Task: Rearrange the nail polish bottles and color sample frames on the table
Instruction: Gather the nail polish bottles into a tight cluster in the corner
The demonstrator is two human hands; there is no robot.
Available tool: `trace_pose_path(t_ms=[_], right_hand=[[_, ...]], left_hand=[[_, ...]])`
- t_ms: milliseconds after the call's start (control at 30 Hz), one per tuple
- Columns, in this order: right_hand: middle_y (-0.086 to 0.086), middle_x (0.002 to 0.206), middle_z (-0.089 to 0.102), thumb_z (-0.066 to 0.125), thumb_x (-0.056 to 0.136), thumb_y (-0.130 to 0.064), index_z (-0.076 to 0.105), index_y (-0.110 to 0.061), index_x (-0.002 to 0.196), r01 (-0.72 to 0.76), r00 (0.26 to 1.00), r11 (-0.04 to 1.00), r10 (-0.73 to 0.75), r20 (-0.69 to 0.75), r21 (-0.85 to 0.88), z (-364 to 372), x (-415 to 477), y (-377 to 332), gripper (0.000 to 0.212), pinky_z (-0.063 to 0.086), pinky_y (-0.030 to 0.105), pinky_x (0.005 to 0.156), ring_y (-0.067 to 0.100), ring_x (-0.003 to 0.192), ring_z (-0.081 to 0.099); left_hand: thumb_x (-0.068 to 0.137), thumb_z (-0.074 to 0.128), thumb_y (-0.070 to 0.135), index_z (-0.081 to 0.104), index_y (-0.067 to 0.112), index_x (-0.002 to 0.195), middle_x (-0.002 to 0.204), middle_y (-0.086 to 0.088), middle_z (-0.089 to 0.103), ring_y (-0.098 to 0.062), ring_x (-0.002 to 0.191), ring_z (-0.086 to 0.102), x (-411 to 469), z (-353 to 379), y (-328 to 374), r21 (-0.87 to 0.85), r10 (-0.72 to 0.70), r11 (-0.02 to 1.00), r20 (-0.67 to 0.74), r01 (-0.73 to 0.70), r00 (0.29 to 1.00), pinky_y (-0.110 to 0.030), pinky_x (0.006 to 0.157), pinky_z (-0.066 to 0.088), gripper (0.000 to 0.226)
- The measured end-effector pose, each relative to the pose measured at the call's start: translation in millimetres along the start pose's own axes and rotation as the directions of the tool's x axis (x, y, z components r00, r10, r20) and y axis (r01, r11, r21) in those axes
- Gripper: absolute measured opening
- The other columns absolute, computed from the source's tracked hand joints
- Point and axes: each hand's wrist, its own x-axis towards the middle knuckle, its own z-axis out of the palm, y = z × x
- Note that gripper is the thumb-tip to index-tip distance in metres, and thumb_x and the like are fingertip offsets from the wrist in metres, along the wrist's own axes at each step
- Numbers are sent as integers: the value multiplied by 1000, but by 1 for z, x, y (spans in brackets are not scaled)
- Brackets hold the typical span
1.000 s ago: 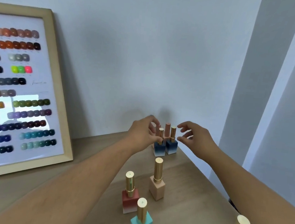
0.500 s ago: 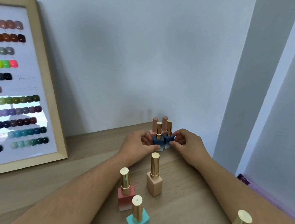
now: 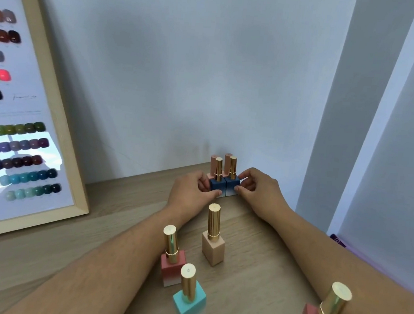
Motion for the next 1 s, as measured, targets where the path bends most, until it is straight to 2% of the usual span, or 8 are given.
trace_pose_path(t_ms=[400, 1000], right_hand=[[-9, 80, 62, 68, 82, -24, 58, -27, 98, 16, 1000, 1000, -16, -6, -5, 7, 12, 1, 19, 41, 11, 64, 3, 74, 58], [-10, 80, 60, 66, 84, -22, 57, -26, 100, 6, 1000, 1000, -6, -6, -7, 9, 15, 0, 19, 42, 13, 64, 5, 75, 57]], left_hand=[[68, 79, 32, 56, 23, 63, 60, 7, 61, -7, 58, 54, 7, 1, -4, 2, -7, 1000, -22, 7, 1000, -21, 53, 40, 25], [69, 79, 32, 54, 26, 65, 63, 6, 60, -7, 60, 54, 12, 2, -4, 11, -30, 999, -37, 30, 999, -21, 53, 39, 26]])
